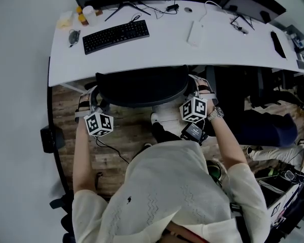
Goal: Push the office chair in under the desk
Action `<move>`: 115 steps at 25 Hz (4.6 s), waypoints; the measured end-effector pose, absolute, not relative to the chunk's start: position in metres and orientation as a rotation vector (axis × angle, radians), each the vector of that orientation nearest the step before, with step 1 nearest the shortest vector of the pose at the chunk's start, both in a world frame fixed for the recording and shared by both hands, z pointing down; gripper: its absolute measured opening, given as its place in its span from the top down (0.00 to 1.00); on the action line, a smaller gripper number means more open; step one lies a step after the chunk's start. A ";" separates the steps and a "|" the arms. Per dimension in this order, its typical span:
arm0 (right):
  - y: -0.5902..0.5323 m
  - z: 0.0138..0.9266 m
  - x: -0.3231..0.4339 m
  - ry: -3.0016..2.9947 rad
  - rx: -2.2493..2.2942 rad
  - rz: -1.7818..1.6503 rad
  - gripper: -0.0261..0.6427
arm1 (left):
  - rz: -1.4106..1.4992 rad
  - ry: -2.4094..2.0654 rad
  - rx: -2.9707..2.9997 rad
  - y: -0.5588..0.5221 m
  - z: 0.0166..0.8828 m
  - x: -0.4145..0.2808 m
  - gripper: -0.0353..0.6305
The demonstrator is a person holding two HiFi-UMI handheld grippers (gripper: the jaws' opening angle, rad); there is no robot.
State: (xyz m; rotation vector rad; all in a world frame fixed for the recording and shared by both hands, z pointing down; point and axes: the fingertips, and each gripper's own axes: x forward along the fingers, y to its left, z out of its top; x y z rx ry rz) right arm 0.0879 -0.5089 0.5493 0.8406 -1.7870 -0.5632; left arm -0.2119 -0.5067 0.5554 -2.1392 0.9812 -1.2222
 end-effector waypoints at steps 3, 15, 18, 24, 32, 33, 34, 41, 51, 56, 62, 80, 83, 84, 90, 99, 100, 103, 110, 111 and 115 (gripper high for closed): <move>-0.510 0.550 0.085 -1.801 0.831 -0.570 0.65 | -1.229 0.996 -2.134 -0.511 0.556 -0.215 0.61; -0.513 0.549 0.079 -1.807 0.827 -0.583 0.65 | -1.229 1.002 -2.131 -0.520 0.555 -0.221 0.60; -0.514 0.549 0.077 -1.807 0.829 -0.587 0.65 | -1.231 1.005 -2.130 -0.521 0.557 -0.222 0.60; -0.510 0.551 0.076 -1.813 0.835 -0.619 0.65 | -1.175 1.043 -2.096 -0.517 0.558 -0.223 0.59; -0.507 0.550 0.079 -1.810 0.837 -0.647 0.64 | -1.159 1.131 -2.039 -0.515 0.555 -0.220 0.56; -0.506 0.551 0.078 -1.820 0.830 -0.635 0.62 | -1.158 1.152 -2.037 -0.514 0.555 -0.221 0.56; -0.505 0.551 0.078 -1.832 0.825 -0.620 0.59 | -1.150 1.177 -2.039 -0.512 0.555 -0.221 0.56; -0.485 0.536 0.087 -1.984 0.975 -0.450 0.54 | -0.953 1.417 -2.192 -0.483 0.544 -0.221 0.62; -0.407 0.515 0.087 -2.264 1.158 -0.065 0.83 | -0.613 1.647 -2.493 -0.418 0.531 -0.182 0.90; -0.368 0.507 0.078 -2.323 1.250 0.011 0.96 | -0.442 1.715 -2.633 -0.376 0.521 -0.171 0.92; -0.321 0.490 0.068 -2.418 1.332 0.132 0.96 | -0.328 1.675 -2.719 -0.325 0.506 -0.159 0.92; -0.250 0.403 0.040 -2.676 1.481 0.205 0.96 | 0.076 1.641 -2.809 -0.248 0.425 -0.147 0.92; -0.245 0.383 0.035 -2.706 1.463 0.131 0.96 | 0.139 1.647 -2.772 -0.241 0.403 -0.154 0.92; -0.243 0.377 0.034 -2.715 1.459 0.109 0.96 | 0.143 1.651 -2.741 -0.239 0.398 -0.157 0.92; -0.236 0.348 0.035 -2.758 1.453 0.034 0.96 | 0.131 1.687 -2.628 -0.230 0.382 -0.171 0.92; -0.229 0.353 0.040 -2.764 1.463 0.067 0.96 | 0.129 1.695 -2.621 -0.224 0.380 -0.168 0.92; -0.229 0.353 0.042 -2.764 1.471 0.069 0.96 | 0.122 1.688 -2.622 -0.223 0.380 -0.167 0.92; -0.227 0.352 0.048 -2.765 1.496 0.075 0.96 | 0.114 1.670 -2.628 -0.221 0.380 -0.162 0.92; -0.226 0.350 0.064 -2.741 1.560 0.080 0.96 | 0.121 1.660 -2.640 -0.218 0.379 -0.156 0.92; -0.225 0.350 0.066 -2.740 1.566 0.081 0.96 | 0.121 1.658 -2.644 -0.217 0.380 -0.155 0.92; -0.223 0.352 0.071 -2.729 1.580 0.088 0.96 | 0.112 1.652 -2.656 -0.215 0.383 -0.151 0.92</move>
